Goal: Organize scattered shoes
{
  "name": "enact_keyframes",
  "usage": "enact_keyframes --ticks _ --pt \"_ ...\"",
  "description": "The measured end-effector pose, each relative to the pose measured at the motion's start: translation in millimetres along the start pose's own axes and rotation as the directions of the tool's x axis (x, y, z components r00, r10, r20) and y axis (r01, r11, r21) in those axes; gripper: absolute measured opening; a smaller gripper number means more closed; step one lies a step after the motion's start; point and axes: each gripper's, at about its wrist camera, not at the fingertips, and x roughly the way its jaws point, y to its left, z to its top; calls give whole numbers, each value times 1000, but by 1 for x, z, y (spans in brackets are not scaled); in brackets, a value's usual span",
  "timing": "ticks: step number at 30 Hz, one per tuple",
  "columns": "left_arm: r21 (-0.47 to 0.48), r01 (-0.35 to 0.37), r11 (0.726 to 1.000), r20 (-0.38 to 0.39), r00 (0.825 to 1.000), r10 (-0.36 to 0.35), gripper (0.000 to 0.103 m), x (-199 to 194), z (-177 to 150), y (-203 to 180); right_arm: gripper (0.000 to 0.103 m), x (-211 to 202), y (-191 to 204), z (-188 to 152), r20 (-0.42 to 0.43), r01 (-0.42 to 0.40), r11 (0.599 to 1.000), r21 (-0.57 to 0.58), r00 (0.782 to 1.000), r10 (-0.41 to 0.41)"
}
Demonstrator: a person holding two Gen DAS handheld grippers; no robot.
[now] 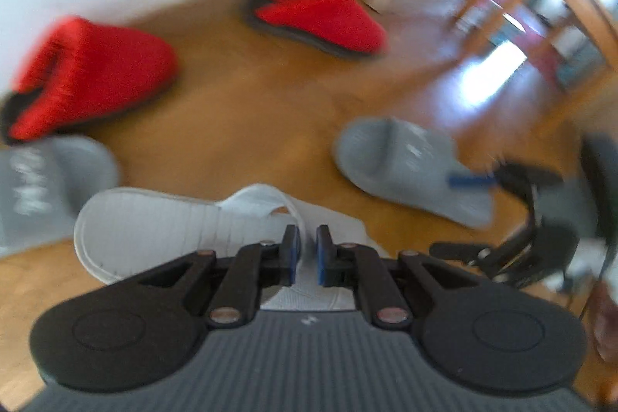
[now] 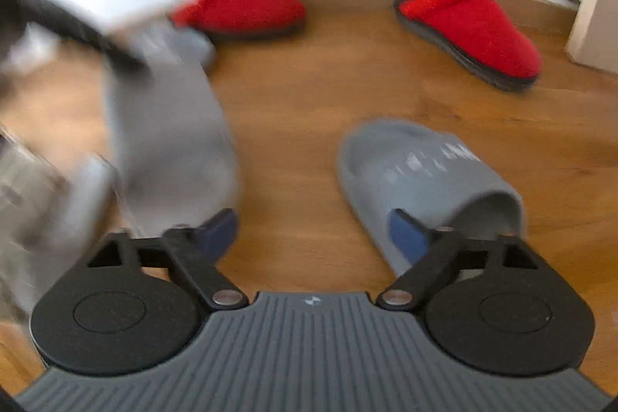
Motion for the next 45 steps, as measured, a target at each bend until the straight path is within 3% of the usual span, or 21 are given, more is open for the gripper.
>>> enact_keyframes --ticks 1,3,4,5,7,8,10,12,15,17,20,22,24,28,31,34,36,38,39,41,45 --pt "33 -1 999 -25 1000 2 10 6 -4 -6 102 -1 5 3 5 -46 999 -8 999 46" --pt "28 -33 999 -43 998 35 23 10 -8 -5 102 10 20 9 -26 -107 993 -58 994 106" --pt "4 -59 998 -40 997 59 39 7 -10 -1 102 22 29 11 -56 -119 989 -89 992 114" --pt "-24 -77 997 -24 997 77 46 -1 -12 4 102 36 40 12 -91 -132 984 -123 989 121" --pt "-63 -78 995 13 997 79 46 -17 -19 12 102 68 61 12 -175 -141 970 -198 979 107" --pt "-81 -81 993 25 996 83 47 -27 -22 16 102 85 70 10 -223 -109 962 -252 973 52" --pt "-119 -97 988 61 993 105 52 -50 -32 27 102 101 74 6 -263 -76 951 -299 965 -5" --pt "-140 -127 982 87 986 139 54 -66 -42 37 93 104 76 3 -265 -60 952 -302 964 -23" --pt "-169 -190 967 104 972 209 54 -80 -54 56 89 95 85 2 -266 29 983 -180 961 -77" --pt "-195 -242 950 106 958 266 54 -87 -63 71 89 85 96 -8 -291 55 997 -47 954 -66" --pt "-250 -282 926 104 943 315 55 -91 -67 88 91 84 123 -32 -330 28 1000 5 944 -25" --pt "-297 -326 898 106 923 370 56 -90 -66 102 96 84 143 -45 -346 6 1000 -19 938 -12" --pt "-314 -338 887 112 915 389 58 -92 -64 111 102 81 155 -52 -334 -46 999 -7 942 41" --pt "-350 -364 863 148 888 435 73 -87 -47 130 102 66 141 -46 -292 -86 994 63 951 101" --pt "-388 -373 843 160 873 460 82 -76 -29 146 102 43 127 -40 -236 -78 995 62 967 90" --pt "-447 -378 810 130 869 478 82 -54 -9 171 102 31 118 -42 -228 -78 993 84 969 95" --pt "-507 -365 781 84 880 467 80 -38 -1 190 102 31 111 -44 -231 -72 992 107 968 95" --pt "-558 -321 765 57 905 421 51 -27 3 202 102 34 108 -48 -241 -68 990 120 966 96" --pt "-573 -322 754 39 908 418 45 -23 5 204 102 33 107 -50 -248 -69 990 126 964 99" --pt "-571 -304 762 41 917 397 32 -23 8 200 102 33 105 -54 -255 -63 990 127 962 94" --pt "-520 -259 814 100 928 359 16 -36 8 177 102 32 99 -55 -257 -56 988 143 962 92"
